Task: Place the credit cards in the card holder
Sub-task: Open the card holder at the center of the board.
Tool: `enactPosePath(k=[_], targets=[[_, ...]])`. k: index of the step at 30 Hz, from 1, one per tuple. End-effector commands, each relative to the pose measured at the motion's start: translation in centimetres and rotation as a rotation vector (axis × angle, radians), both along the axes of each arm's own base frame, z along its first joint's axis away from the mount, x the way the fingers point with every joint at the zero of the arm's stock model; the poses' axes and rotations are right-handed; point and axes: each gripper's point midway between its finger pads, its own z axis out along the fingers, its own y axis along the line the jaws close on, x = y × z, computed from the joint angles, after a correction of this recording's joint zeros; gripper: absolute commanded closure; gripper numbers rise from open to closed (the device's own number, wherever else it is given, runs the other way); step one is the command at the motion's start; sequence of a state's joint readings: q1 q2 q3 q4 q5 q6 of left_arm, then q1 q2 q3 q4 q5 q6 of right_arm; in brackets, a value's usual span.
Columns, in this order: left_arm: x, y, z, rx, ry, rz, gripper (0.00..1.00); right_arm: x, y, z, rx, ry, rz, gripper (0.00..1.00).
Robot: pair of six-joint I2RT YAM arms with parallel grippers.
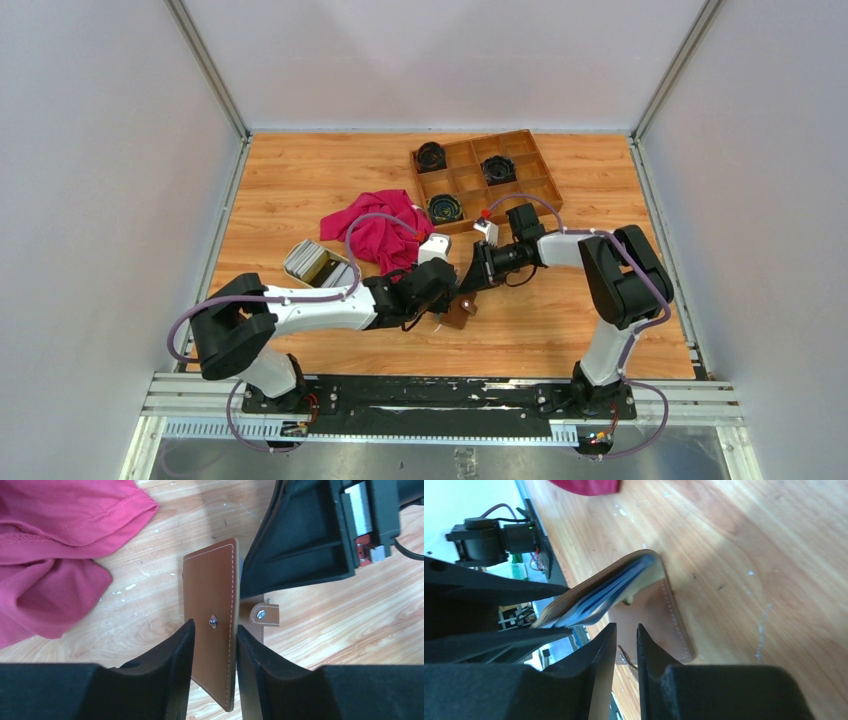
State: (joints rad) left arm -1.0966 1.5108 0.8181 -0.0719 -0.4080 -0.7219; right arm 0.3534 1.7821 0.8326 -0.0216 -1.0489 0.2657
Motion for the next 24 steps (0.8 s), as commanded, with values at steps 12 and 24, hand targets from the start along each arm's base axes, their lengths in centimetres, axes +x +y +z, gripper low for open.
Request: enactPosePath(k=[12,24], targets=[[-0.6,0.2,0.3,-0.163,0.082,-0.009,0.57,-0.2,-1.6,-3.2,-0.187,0.022,0.029,0.75],[-0.8,0.8,0.4,-0.228,0.125,-0.022,0.45,-0.4,-1.9,-3.8,-0.209,0.033,0.045,0.74]])
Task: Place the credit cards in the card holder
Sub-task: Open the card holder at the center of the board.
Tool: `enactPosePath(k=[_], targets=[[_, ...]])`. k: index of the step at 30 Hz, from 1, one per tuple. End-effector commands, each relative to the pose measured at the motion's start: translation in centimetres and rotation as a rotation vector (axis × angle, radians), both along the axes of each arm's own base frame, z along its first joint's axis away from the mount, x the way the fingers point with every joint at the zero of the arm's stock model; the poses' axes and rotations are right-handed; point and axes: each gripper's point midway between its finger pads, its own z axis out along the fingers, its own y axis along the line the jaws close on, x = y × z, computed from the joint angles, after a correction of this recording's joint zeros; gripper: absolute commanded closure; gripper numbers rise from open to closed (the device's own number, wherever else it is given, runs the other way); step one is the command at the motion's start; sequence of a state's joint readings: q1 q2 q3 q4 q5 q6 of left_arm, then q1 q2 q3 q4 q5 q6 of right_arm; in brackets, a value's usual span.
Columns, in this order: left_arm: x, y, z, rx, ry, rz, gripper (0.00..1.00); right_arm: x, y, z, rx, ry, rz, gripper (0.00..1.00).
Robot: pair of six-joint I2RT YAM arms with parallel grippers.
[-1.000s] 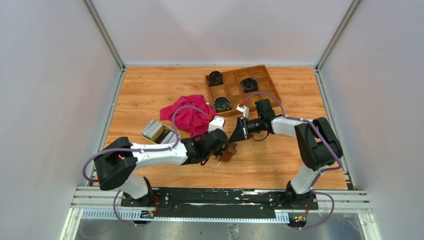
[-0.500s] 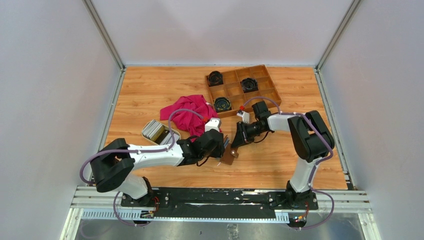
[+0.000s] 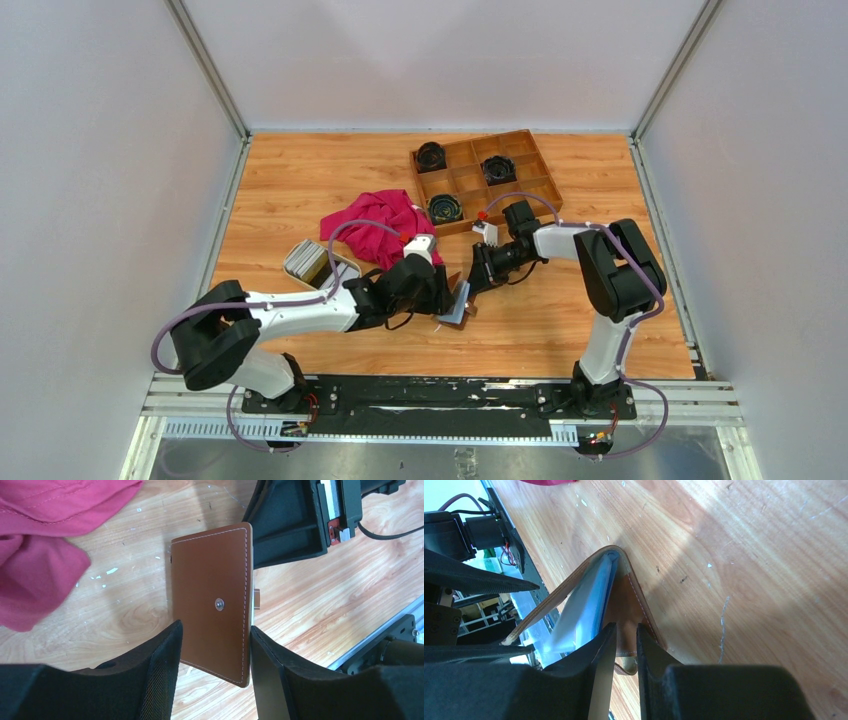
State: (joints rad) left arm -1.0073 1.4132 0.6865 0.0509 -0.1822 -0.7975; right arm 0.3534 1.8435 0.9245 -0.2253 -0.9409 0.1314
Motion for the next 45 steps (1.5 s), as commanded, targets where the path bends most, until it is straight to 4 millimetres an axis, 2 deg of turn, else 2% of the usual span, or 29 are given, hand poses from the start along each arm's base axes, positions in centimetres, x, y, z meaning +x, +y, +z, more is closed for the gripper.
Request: enactPosePath(k=[1,4,6,8,11,12,17,20,24,29,35,37,41,43,45], targets=[[0.4,0.5,0.1,-0.034,0.008,0.016,0.45,-0.7,-0.6,-1.6,-0.067,0.019,0.02,0.74],[0.5,0.8,-0.1,-0.03,0.009,0.022,0.47,-0.7,-0.7,-1.5,-0.068,0.017,0.024,0.74],[0.6,1.1,-0.4,-0.02,0.01,0.027,0.53,-0.6,-0.7,-1.4,-0.067,0.01,0.028,0.73],[0.7,1.5,-0.9,-0.007,0.017,0.033,0.65,-0.4,-0.7,-1.1,-0.066,-0.001,0.033,0.71],[0.7,2.0,-1.3,-0.011,0.027,0.045,0.9,0.6,-1.2,0.3,-0.06,-0.057,0.028,0.66],[0.6,2.2,-1.3,-0.019,0.029,0.051,0.94,1.1,-1.5,0.8,-0.058,-0.078,0.02,0.65],[0.1,2.7,-1.4,-0.098,0.055,0.099,0.96,3.1,-3.9,3.7,-0.078,-0.241,-0.018,0.64],[-0.1,2.7,-1.6,-0.147,0.072,0.12,0.98,3.2,-4.0,5.5,-0.054,-0.33,0.004,0.63],[-0.4,2.4,-1.6,-0.217,0.095,0.134,0.98,0.5,-1.4,7.6,0.136,-0.343,0.123,0.69],[-0.6,2.6,-1.6,-0.23,0.094,0.14,0.99,-2.4,1.6,8.0,0.199,-0.362,0.278,0.76],[-0.4,2.4,-0.2,-0.248,0.054,0.117,1.0,-3.8,3.7,9.7,0.259,-0.398,0.358,0.78],[-0.4,2.4,0.0,-0.253,0.051,0.117,1.0,-3.9,3.7,8.8,0.213,-0.402,0.355,0.79],[-0.4,2.4,-0.3,-0.248,0.061,0.123,1.0,-4.9,3.3,5.5,0.131,-0.296,0.377,0.87],[-0.5,2.5,-0.7,-0.243,0.069,0.13,1.0,-5.3,3.3,5.1,0.13,-0.24,0.39,0.89],[-0.5,2.9,-1.1,-0.235,0.073,0.143,1.0,-5.2,3.6,5.9,0.159,-0.253,0.399,0.88]])
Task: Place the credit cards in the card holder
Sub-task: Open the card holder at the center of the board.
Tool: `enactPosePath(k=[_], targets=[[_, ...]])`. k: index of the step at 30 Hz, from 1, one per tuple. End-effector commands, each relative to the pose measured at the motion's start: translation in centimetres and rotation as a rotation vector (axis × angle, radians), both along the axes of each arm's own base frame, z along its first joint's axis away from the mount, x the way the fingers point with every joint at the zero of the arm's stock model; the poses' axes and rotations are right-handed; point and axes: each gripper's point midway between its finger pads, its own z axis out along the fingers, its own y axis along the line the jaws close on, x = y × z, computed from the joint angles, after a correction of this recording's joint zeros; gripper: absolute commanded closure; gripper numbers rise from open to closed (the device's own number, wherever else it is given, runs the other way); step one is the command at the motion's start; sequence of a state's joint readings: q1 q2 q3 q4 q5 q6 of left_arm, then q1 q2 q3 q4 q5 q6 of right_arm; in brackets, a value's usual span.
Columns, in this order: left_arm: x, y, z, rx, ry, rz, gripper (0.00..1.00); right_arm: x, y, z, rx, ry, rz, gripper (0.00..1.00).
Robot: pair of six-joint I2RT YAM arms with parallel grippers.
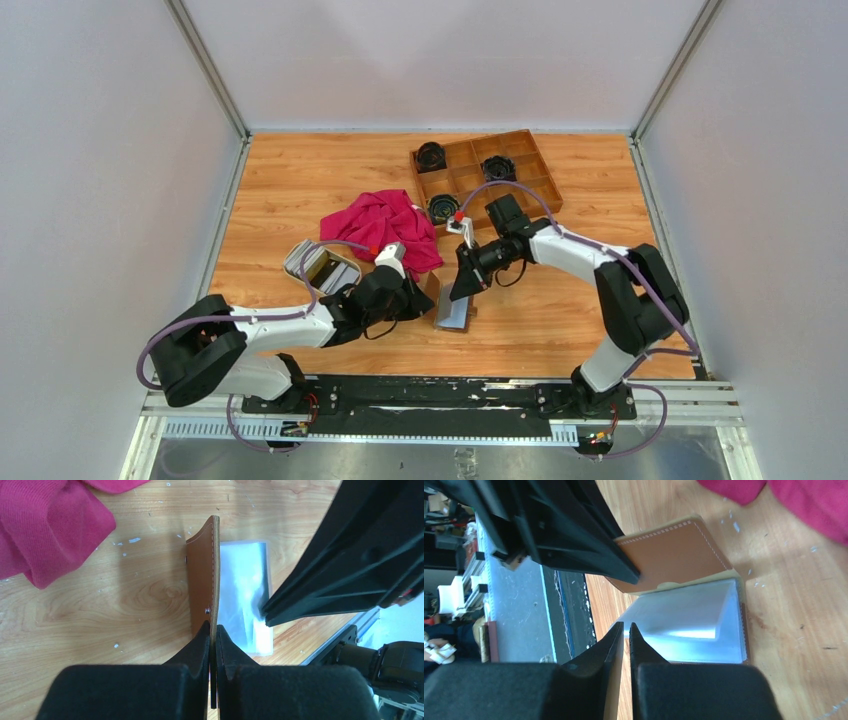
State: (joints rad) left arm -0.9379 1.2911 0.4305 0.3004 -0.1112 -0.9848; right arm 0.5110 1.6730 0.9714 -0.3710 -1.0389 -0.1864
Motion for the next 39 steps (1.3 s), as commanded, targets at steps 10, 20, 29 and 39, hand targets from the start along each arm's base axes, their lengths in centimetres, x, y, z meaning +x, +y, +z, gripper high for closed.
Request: enactPosePath(k=[10,20,29,39], targets=[[0.1,1.1,-0.8,0.003,-0.002,0.046,1.0,-0.8,-1.2,6.2,0.239,-0.068,0.067,0.81],[-0.2,1.2,-0.6,-0.011,0.001,0.039,1.0,0.4,-1.2,-2.1,-0.085,0.087,-0.045,0.88],[-1.2,1.5,-2.1,-0.013,0.032,0.015,0.97,2.3,-2.0,-7.7,-0.341,0.123,-0.151,0.98],[-3.1,1.6,-3.9,-0.024,0.076,-0.057,0.77,1.8,0.7,-5.4,-0.246,0.103,-0.084,0.97]])
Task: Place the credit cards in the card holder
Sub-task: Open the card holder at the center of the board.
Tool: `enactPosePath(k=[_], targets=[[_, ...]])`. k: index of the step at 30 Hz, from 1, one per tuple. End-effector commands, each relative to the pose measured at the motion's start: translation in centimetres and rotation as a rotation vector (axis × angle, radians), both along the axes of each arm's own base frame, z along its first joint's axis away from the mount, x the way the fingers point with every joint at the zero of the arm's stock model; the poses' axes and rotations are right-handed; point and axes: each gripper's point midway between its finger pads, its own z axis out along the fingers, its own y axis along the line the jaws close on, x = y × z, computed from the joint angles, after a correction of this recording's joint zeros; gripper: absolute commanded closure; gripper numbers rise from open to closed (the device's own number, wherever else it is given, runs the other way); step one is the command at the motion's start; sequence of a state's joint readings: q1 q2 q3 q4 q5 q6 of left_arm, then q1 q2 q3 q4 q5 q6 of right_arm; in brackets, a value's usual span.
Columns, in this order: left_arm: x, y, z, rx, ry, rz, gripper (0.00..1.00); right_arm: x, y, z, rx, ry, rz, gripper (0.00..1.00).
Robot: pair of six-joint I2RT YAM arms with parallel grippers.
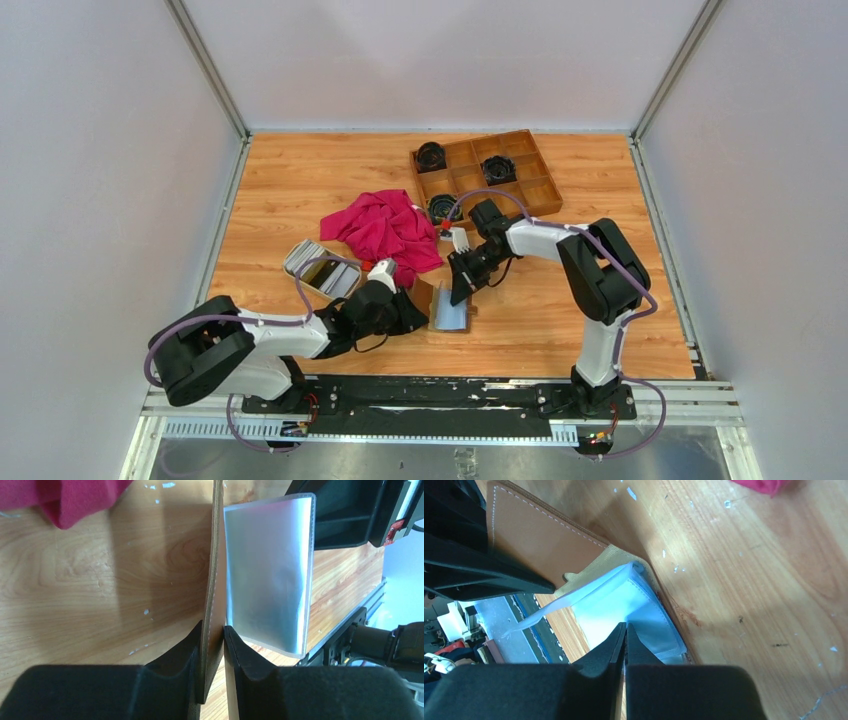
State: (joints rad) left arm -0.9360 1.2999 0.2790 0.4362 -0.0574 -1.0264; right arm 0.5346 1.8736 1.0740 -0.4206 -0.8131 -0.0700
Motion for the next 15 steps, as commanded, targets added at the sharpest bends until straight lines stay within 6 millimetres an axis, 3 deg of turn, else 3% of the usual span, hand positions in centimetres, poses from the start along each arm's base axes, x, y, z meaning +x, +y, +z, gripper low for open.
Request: enactPosePath(k=[1,8,15], targets=[[-0.7,-0.1,-0.5,-0.006,0.013,-0.041,0.78,-0.9,1.8,1.3,0.075,0.011,0.049,0.97],[-0.7,-0.3,-0.5,-0.015,0.014,-0.045,0.88,-2.9,3.6,3.4,0.187,0.069,0.117,0.96],[-0.9,-1.2,-0.1,-0.039,0.014,-0.081,0.88,-2.5,4.3,2.3,0.168,0.121,0.098,0.94]])
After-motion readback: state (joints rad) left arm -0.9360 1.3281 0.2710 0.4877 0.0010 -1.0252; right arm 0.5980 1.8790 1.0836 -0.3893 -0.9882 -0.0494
